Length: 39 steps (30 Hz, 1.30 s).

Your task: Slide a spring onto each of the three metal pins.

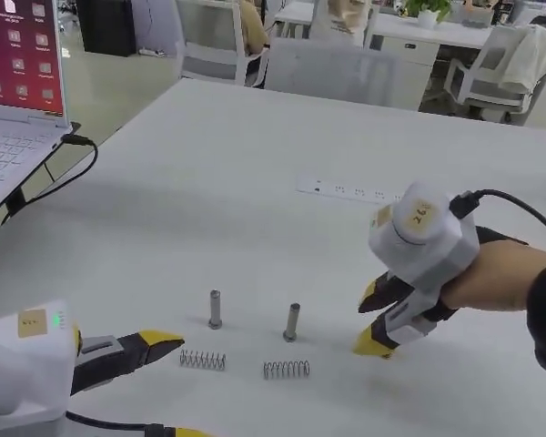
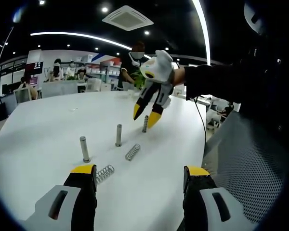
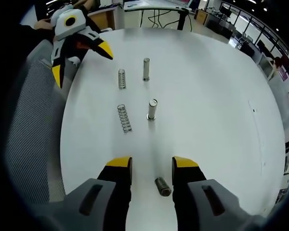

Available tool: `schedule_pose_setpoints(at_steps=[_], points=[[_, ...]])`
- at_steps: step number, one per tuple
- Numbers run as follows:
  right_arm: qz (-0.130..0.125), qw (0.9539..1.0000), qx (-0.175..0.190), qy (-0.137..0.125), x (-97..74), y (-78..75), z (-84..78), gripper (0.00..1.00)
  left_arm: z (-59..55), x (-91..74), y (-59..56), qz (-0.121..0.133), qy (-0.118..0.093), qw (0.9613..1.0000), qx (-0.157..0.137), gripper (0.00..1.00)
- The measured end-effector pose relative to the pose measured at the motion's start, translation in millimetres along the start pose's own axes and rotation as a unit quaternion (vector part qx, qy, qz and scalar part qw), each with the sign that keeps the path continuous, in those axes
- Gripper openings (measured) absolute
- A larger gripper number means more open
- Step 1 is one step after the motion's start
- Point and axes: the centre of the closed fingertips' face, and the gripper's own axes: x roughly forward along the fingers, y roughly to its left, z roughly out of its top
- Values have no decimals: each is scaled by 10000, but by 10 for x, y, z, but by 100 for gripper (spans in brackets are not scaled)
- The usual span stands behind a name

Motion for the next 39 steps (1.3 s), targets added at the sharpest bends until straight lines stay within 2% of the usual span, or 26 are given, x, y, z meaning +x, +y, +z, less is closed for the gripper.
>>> schedule_pose_setpoints(at_steps=[21,31,39], points=[[283,9976,-623,138,178,299,301,25,11,-26,7,19,-23,10000,23,68],[385,9940,-985,294,321,411,344,21,0,-26,10,20,-22,10000,7,67],[484,9921,-1085,396,466,449,347,17,-9,-35,6,24,-18,10000,-11,66]])
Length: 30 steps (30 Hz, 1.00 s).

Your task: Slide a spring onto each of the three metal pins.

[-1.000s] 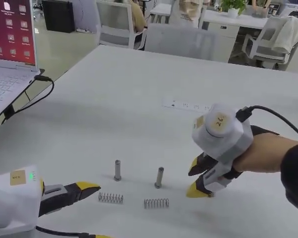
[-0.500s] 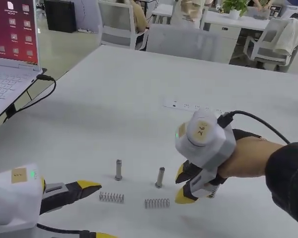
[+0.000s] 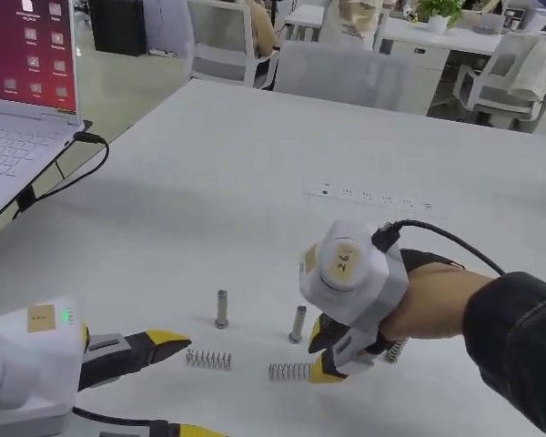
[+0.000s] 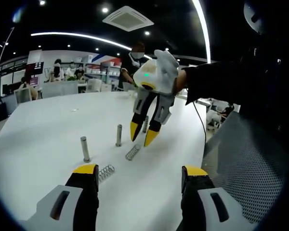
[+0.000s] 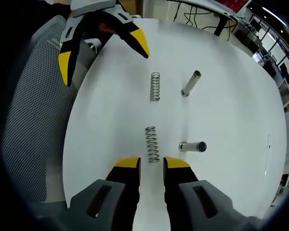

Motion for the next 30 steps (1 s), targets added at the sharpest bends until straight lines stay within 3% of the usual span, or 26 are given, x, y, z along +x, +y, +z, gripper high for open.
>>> schedule_pose_setpoints(at_steps=[30], points=[[44,9998,-116,148,164,4,-25,9,-12,12,0,-47,29,10000,-2,62]])
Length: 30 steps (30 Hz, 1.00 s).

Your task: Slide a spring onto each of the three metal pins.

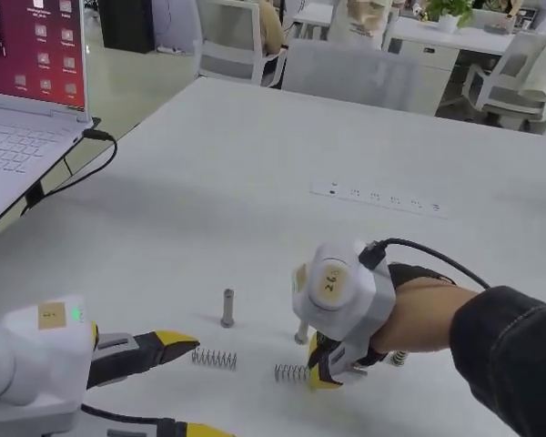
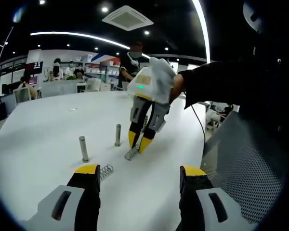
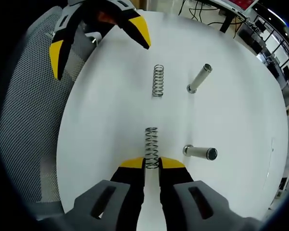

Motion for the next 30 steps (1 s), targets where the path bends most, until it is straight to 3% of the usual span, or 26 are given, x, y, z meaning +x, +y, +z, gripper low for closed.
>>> schedule_pose_setpoints(at_steps=[13,30], points=[[50,10000,69,-50,-90,82,23,8,15,13,-15,-70,31,10000,62,61],[123,9997,82,-219,-366,288,108,8,82,59,-68,-252,54,9995,201,56]])
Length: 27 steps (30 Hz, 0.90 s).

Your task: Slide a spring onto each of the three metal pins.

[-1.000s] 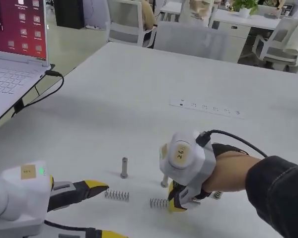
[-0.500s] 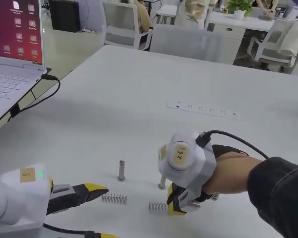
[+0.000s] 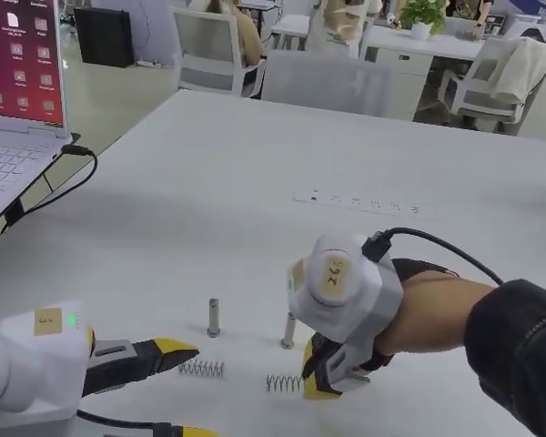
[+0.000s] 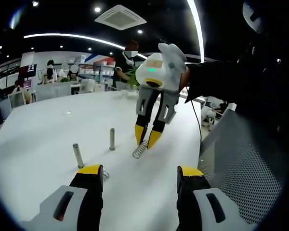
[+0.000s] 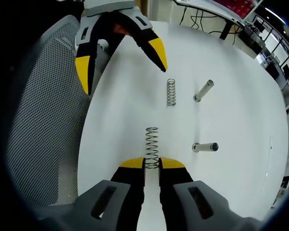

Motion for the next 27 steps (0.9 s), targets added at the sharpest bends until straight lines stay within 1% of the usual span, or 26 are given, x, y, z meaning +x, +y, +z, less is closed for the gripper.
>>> schedule_pose_setpoints(at_steps=[2,10,18,21,27], points=[[5,10000,-1,-14,-34,18,8,8,17,9,-17,-42,6,10000,34,54],[-37,9999,-74,-58,-141,61,62,8,59,56,-52,-137,37,9998,139,54],[-23,9998,-192,-89,-181,108,165,8,79,77,-65,-184,25,9996,216,51],[-23,9997,-244,-92,-191,122,206,8,96,80,-66,-200,11,9995,244,48],[-21,9994,-323,-108,-209,138,271,8,145,99,-68,-226,-23,9993,295,46]])
